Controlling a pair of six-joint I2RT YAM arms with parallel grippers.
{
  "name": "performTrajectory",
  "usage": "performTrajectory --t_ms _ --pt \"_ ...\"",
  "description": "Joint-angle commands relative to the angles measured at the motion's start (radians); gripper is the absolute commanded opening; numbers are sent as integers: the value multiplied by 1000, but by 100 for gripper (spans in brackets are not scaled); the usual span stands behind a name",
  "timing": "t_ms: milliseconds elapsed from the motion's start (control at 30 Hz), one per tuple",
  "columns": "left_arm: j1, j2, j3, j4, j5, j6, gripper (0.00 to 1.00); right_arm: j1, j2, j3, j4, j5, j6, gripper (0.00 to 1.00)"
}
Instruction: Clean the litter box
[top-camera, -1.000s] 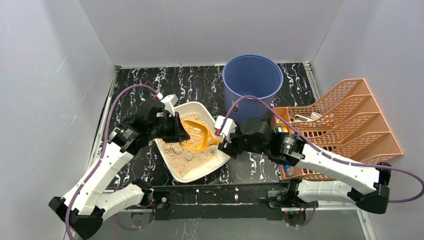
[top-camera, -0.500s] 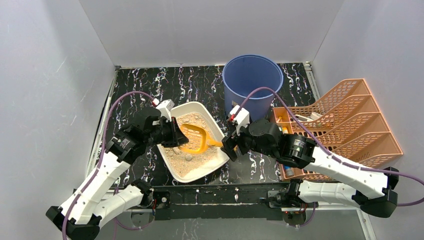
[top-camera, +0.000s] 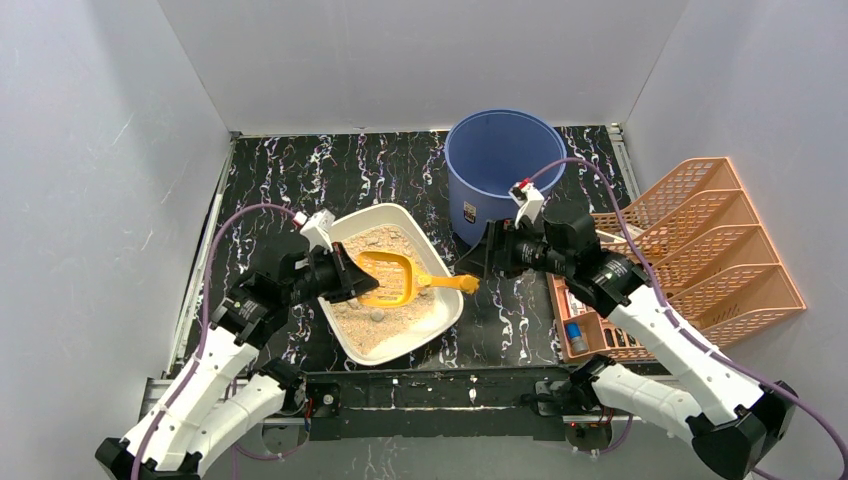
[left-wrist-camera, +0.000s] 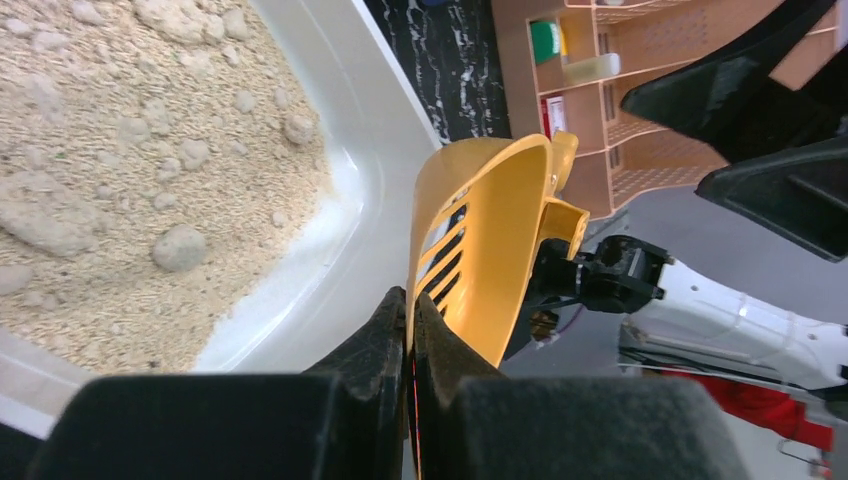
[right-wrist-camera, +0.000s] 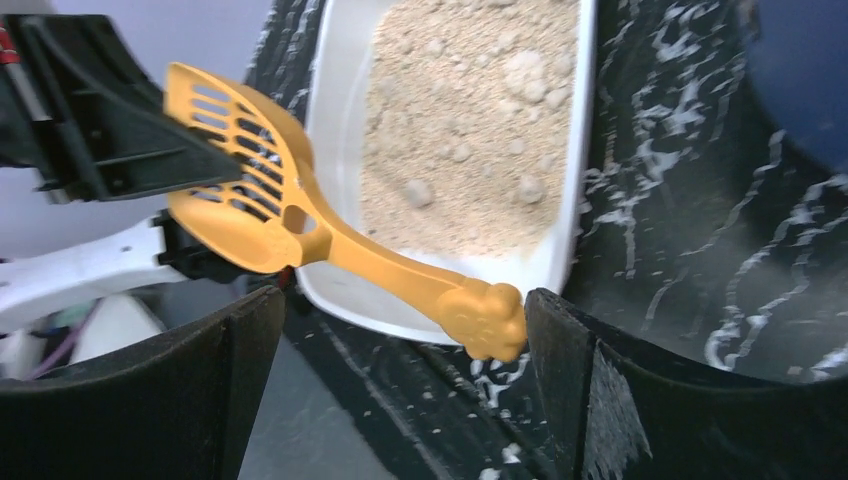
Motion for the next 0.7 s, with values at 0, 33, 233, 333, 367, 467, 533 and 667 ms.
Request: performTrajectory --t_ms 0,33,233,333,367,467,533,667 --pt "21 -42 -84 205 130 -143 0 -72 -47 -77 151 -261 145 98" --pt "24 -49 -95 234 139 -160 0 -89 -56 -96 169 -291 163 98" --pt "26 -67 -152 354 211 -221 0 -168 -153 -225 313 -424 281 98" --pt "27 -79 -201 454 256 -283 0 -191 -196 -278 386 -467 345 98" --pt "27 -84 -211 487 263 -298 0 -196 -206 -287 378 -465 350 98" --pt "29 -78 -208 506 291 -305 0 -209 -233 -307 360 -473 354 98" --pt "29 -72 -201 508 300 -301 0 -214 -250 -325 393 -488 387 98" --pt "29 -59 -203 541 321 -313 0 -215 -284 -380 528 -509 485 98"
